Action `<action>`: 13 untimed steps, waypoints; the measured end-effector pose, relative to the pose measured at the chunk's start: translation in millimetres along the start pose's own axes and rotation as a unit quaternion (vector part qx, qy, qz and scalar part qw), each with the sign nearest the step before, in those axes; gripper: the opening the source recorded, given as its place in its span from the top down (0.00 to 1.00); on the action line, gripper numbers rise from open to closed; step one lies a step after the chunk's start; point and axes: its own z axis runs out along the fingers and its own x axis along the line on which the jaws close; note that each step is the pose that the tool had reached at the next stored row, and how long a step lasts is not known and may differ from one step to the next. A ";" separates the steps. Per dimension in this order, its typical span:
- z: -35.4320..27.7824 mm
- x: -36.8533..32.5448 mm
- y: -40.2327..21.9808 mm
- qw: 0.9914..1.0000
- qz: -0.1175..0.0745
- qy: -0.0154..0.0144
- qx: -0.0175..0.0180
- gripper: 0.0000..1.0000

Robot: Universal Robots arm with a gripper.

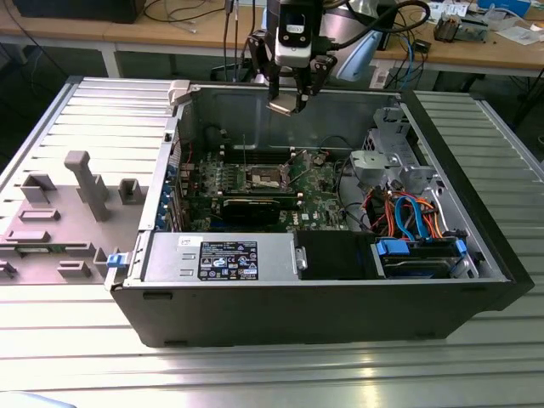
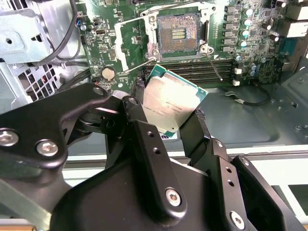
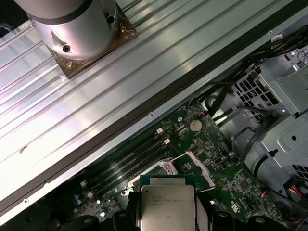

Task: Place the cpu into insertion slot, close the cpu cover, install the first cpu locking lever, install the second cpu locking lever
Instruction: 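Place the cpu into insertion slot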

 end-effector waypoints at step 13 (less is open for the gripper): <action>0.9 4.6 -3.3 0.999 0.041 -0.002 0.000 0.46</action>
